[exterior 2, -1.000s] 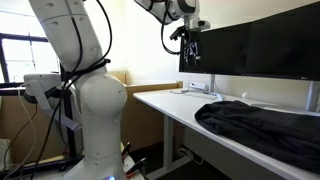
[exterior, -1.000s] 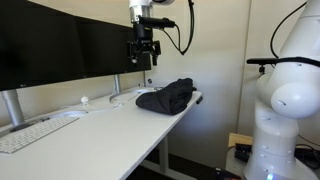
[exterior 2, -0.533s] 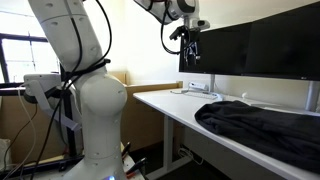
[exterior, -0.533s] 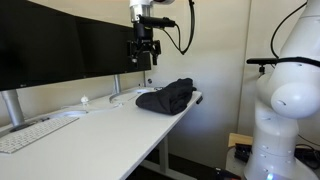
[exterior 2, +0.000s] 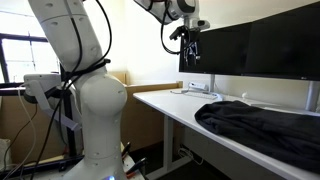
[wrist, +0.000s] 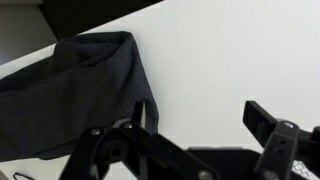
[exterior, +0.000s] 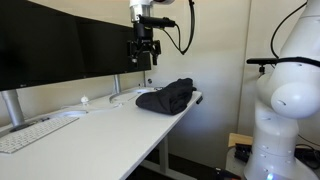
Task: Fold the trousers on the table.
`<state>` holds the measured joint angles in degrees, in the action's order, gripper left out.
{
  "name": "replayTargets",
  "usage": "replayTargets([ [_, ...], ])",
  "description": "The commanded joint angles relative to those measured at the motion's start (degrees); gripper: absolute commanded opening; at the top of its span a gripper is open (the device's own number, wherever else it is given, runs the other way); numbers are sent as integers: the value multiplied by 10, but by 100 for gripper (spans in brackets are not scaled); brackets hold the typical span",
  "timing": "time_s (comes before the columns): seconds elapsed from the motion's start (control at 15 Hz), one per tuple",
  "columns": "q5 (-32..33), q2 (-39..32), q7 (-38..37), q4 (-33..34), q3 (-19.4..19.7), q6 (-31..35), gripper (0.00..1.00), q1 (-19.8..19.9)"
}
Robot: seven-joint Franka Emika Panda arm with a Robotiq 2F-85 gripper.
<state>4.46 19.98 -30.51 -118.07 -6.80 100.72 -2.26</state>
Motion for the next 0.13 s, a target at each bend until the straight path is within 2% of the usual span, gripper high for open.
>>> replayTargets([
  [0.0,-3,0,2,2,-7,-1,100,8],
  [0.07,-3,0,2,1,-7,-1,100,8],
])
